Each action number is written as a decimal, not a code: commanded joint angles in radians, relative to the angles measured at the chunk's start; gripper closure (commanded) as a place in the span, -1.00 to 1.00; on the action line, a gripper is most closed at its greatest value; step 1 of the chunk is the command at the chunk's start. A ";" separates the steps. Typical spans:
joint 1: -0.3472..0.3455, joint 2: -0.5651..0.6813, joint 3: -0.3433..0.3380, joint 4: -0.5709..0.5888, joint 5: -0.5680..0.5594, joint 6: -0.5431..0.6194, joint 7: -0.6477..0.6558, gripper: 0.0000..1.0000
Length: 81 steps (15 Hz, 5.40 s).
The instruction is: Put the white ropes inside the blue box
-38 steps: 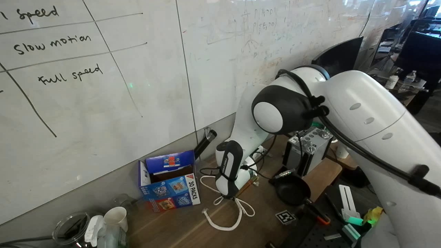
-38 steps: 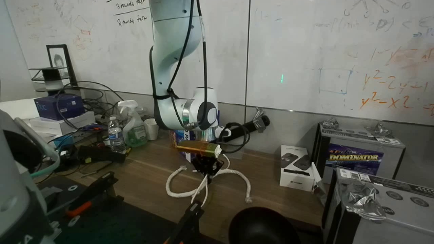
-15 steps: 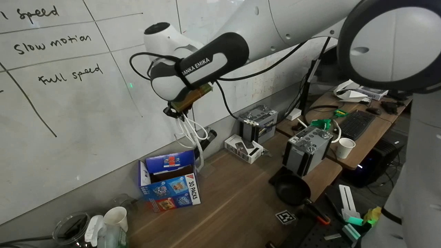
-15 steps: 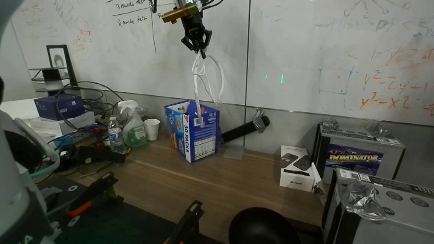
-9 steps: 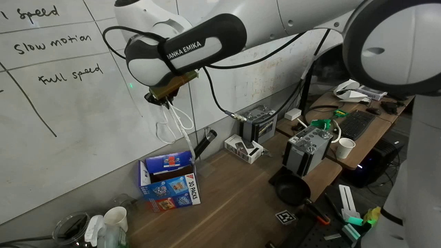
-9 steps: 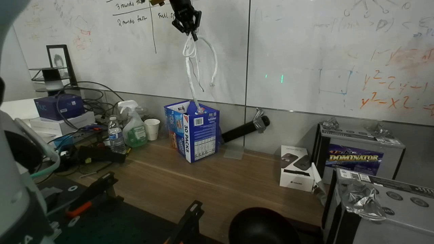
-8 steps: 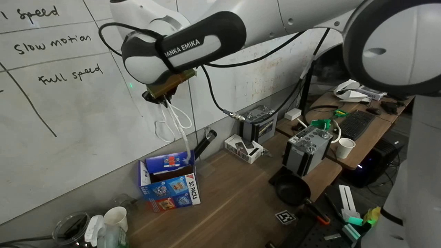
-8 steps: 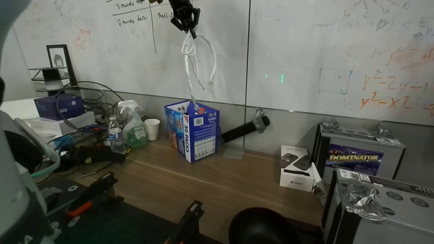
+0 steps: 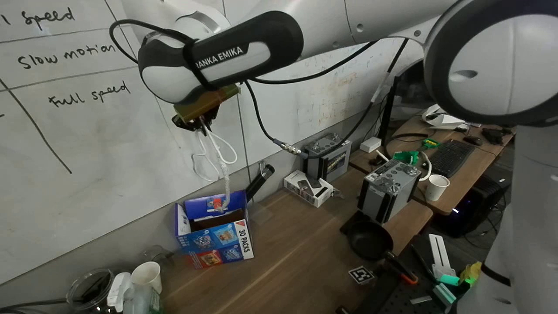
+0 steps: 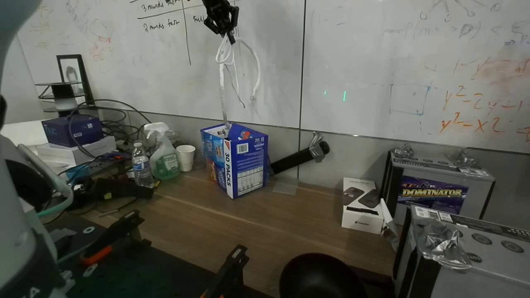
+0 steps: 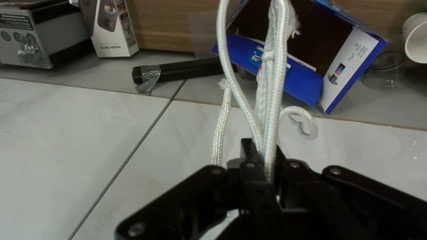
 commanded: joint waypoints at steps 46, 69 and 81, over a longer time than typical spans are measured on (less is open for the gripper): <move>-0.172 0.597 0.190 0.493 0.348 -0.136 -1.167 0.90; -0.194 0.566 0.107 0.627 0.297 -0.369 -0.975 -1.00; -0.271 0.109 -0.089 0.197 0.210 -0.385 -0.634 -1.00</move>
